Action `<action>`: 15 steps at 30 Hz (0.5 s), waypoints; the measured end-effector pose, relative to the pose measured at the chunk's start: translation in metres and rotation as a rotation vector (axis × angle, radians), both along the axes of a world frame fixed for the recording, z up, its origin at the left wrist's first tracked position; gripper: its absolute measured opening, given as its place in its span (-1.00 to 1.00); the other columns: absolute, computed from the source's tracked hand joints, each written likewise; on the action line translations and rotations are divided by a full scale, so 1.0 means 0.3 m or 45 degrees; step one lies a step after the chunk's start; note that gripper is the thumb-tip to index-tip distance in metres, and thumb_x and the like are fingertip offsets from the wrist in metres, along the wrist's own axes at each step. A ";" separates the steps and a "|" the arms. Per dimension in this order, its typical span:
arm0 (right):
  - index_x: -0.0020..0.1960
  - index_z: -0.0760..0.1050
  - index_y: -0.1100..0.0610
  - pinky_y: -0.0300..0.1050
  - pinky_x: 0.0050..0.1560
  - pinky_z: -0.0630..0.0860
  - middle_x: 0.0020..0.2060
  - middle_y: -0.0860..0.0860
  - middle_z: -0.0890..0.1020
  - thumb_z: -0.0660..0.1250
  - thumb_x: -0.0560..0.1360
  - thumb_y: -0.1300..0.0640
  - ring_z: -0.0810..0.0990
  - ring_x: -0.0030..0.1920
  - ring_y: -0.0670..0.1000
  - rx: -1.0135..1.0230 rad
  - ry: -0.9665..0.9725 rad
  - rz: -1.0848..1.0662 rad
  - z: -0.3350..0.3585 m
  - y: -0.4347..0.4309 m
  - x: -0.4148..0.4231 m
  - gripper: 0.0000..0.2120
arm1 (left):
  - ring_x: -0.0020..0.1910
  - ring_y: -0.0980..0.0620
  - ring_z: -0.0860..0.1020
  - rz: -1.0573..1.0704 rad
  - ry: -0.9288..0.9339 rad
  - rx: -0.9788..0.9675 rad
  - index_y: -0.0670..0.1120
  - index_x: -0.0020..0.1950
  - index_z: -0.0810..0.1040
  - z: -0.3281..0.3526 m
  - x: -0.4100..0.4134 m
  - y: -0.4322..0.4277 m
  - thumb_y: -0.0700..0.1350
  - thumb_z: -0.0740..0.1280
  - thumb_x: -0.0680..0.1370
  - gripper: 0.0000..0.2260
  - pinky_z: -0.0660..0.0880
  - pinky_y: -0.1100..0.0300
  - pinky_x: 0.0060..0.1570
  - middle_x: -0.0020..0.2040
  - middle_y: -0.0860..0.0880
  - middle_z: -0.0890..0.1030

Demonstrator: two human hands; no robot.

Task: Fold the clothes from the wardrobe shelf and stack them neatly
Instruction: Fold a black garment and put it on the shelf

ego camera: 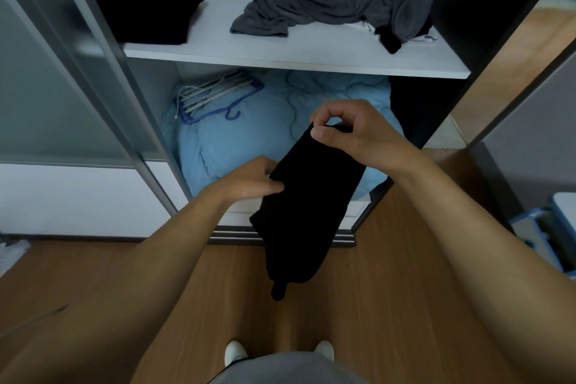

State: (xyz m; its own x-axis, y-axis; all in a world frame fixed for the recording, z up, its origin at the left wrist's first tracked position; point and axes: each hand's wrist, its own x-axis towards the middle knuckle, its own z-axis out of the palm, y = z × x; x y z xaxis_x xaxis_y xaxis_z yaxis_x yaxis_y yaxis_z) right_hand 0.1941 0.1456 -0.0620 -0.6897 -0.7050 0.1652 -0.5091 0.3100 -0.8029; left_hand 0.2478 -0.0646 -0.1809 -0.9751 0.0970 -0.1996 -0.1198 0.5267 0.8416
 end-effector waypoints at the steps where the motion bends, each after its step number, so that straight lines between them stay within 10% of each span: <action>1: -0.18 0.55 0.00 -0.12 0.03 0.52 -0.08 0.05 0.67 0.40 0.55 0.18 0.64 0.01 0.10 0.003 -0.004 -0.014 -0.004 0.007 -0.002 -0.85 | -0.53 0.28 0.32 0.018 0.011 -0.002 0.03 -0.43 0.32 -0.004 0.000 -0.013 -0.28 0.33 0.45 -0.66 0.21 0.43 -0.46 -0.55 0.23 0.36; 10: -0.14 0.58 0.19 -0.41 0.01 0.40 -0.19 -0.05 0.62 0.39 0.54 0.18 0.55 -0.14 -0.22 -0.033 0.079 -0.191 -0.033 0.001 -0.035 -0.89 | -0.24 0.26 0.53 0.080 0.047 0.089 -0.12 -0.23 0.66 -0.013 -0.002 -0.074 -0.21 0.39 0.51 -0.88 0.35 0.46 -0.17 -0.21 0.14 0.58; 15: -0.15 0.58 0.22 -0.24 0.06 0.46 -0.19 0.04 0.64 0.40 0.53 0.20 0.57 -0.12 -0.13 -0.192 -0.001 -0.252 -0.036 -0.049 -0.022 -0.89 | -0.29 0.28 0.52 -0.025 -0.023 -0.041 -0.04 -0.20 0.58 -0.012 0.006 -0.054 -0.16 0.37 0.41 -0.97 0.38 0.44 -0.25 -0.32 0.22 0.57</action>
State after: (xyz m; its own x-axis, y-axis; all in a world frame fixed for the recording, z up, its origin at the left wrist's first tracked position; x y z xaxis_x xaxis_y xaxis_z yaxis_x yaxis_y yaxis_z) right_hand 0.1874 0.1309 -0.0727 -0.8123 -0.5232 0.2577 -0.4495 0.2802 -0.8482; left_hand 0.2495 -0.0807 -0.1846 -0.9691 0.1096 -0.2208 -0.1244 0.5556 0.8221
